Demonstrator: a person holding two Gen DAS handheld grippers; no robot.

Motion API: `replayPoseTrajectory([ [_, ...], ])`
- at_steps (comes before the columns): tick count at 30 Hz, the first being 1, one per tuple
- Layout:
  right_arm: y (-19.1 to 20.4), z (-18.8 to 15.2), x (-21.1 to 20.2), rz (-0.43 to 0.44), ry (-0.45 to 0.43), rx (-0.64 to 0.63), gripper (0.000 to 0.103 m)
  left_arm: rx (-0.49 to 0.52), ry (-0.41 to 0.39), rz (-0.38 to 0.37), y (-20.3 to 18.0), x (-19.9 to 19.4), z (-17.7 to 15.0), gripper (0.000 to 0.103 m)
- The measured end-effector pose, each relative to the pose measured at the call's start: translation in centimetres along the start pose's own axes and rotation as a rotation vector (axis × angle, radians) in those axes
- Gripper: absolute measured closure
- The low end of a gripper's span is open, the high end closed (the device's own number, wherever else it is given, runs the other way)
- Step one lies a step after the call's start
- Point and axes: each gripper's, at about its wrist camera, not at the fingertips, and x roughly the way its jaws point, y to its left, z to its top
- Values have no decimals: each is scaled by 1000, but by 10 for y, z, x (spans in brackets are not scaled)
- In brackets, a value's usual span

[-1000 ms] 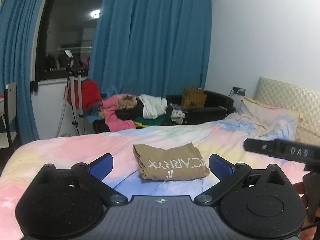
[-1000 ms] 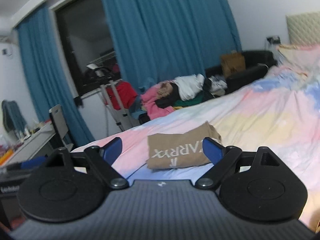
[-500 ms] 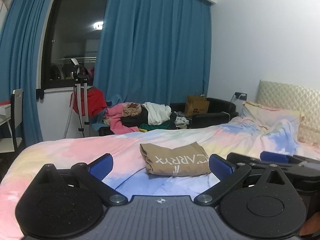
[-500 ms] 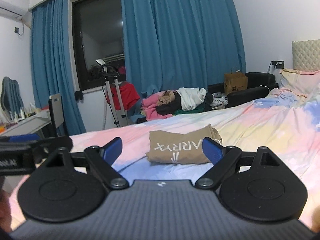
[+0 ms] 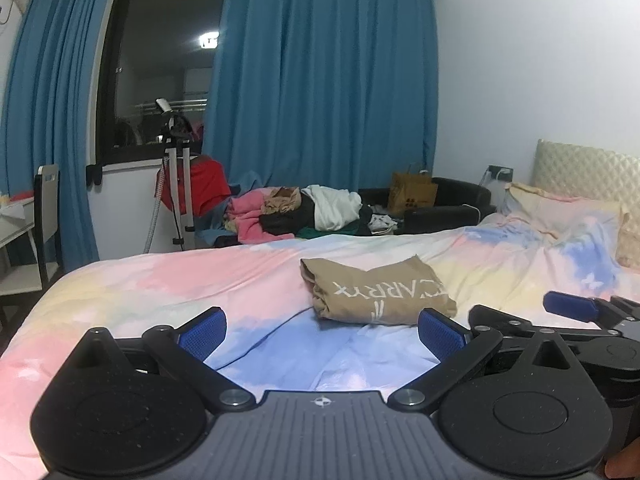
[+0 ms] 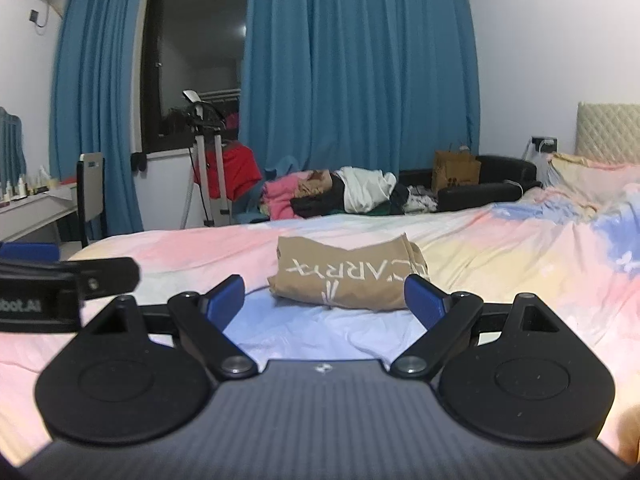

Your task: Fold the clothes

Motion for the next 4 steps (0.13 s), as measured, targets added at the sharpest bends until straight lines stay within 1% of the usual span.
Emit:
replayPoseTrajectory([
  [4, -1, -1, -1, -4, 7, 8, 15, 1, 2, 21, 4, 0, 1, 0],
])
